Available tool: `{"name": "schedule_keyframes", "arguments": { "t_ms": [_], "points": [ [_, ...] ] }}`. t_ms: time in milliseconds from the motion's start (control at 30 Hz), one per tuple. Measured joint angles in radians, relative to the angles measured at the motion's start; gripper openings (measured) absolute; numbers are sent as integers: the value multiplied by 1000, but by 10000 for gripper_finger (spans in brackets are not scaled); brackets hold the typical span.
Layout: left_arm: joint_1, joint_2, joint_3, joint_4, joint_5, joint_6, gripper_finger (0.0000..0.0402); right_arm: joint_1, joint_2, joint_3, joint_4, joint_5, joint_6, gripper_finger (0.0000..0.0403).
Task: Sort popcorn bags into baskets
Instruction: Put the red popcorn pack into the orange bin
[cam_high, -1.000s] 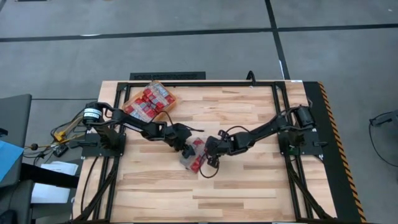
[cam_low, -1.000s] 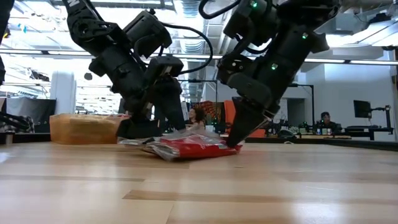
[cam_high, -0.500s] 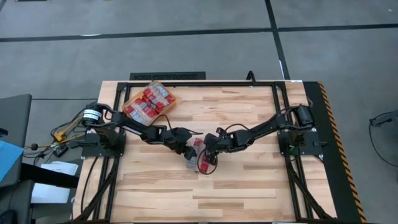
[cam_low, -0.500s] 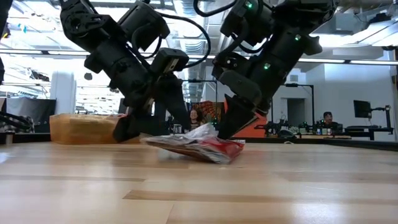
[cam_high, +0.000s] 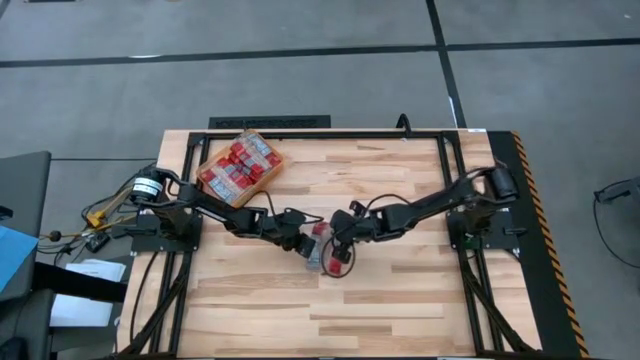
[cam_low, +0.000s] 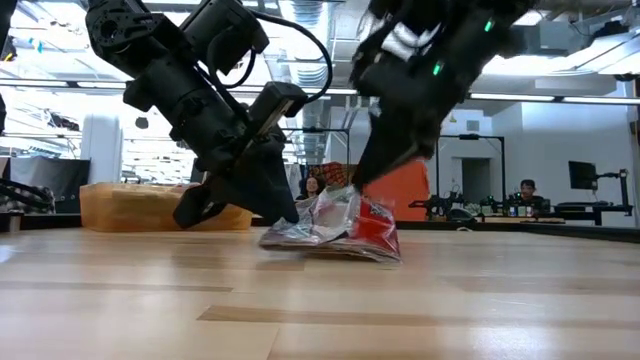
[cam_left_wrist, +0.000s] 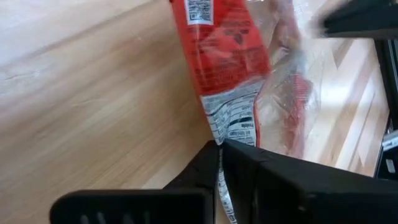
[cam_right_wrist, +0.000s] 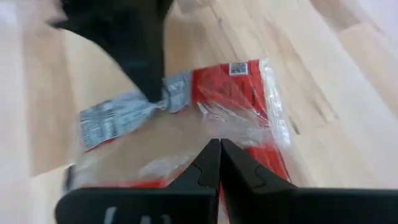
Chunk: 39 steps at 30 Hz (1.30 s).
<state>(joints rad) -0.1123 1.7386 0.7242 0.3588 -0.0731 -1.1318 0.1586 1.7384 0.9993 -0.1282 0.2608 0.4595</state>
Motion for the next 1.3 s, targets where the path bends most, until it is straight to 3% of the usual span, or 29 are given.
{"name": "schedule_keyframes", "arguments": {
  "t_ms": [267,500,700,1000,1300],
  "points": [
    [-1,0,0,0,-14,-22,1,76,-138,-7,-122,39,23,14],
    [-3,0,0,0,-53,-41,9,125,-1,-24,-127,57,154,22],
    [-6,0,0,5,-22,-34,75,131,118,-22,-104,53,219,26],
    [-6,49,-1,-19,34,-80,194,94,118,-23,-46,37,163,21],
    [-12,104,3,69,14,-127,239,86,136,-24,18,35,160,21]
  ]
}}
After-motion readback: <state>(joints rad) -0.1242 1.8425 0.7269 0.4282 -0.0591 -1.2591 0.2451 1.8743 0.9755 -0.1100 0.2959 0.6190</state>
